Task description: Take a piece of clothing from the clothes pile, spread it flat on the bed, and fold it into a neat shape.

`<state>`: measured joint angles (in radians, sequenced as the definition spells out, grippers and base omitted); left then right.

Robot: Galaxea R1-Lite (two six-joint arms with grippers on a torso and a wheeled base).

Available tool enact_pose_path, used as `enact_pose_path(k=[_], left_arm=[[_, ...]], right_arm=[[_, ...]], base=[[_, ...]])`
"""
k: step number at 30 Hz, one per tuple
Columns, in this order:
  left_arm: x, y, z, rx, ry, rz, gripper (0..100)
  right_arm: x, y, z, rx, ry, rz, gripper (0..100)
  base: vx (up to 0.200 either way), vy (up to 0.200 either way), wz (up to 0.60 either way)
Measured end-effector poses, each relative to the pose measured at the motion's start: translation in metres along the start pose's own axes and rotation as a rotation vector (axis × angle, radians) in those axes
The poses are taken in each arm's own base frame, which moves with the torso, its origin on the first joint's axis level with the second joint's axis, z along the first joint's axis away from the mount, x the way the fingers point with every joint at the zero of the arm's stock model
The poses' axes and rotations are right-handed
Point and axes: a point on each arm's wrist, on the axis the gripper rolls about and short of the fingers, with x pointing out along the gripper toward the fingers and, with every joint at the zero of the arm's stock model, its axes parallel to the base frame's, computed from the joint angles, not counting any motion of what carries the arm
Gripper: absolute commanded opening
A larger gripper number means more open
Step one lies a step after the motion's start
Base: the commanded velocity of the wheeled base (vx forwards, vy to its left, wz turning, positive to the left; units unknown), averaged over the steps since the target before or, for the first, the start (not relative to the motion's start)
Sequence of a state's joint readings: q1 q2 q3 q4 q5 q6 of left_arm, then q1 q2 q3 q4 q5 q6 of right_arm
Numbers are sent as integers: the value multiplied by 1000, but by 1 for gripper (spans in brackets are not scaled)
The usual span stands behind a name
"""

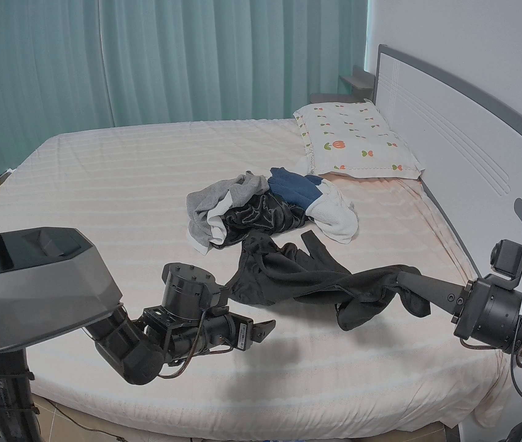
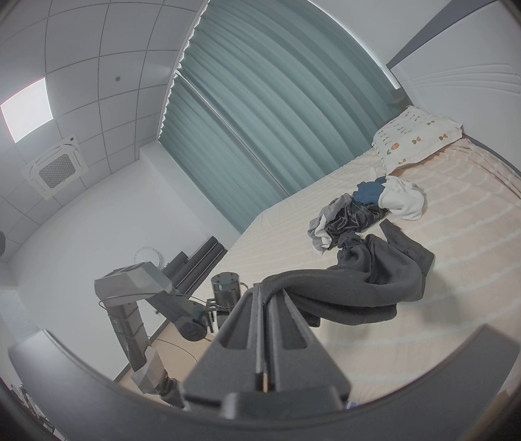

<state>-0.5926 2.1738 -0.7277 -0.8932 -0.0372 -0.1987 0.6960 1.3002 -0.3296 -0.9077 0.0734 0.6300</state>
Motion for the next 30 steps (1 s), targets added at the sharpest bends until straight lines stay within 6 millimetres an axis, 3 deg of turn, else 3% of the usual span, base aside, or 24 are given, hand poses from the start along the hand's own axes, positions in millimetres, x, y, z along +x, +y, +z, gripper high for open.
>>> enact_pose_path(k=[14, 30], left_arm=[[65, 7, -4, -9, -31, 56, 100], [116, 34, -4, -129, -99, 145, 100]], right_arm=[[0, 0, 1, -4, -3, -1, 0], [-1, 0, 1, -3, -4, 0, 0]], base=[[0, 0, 0], [0, 0, 0]])
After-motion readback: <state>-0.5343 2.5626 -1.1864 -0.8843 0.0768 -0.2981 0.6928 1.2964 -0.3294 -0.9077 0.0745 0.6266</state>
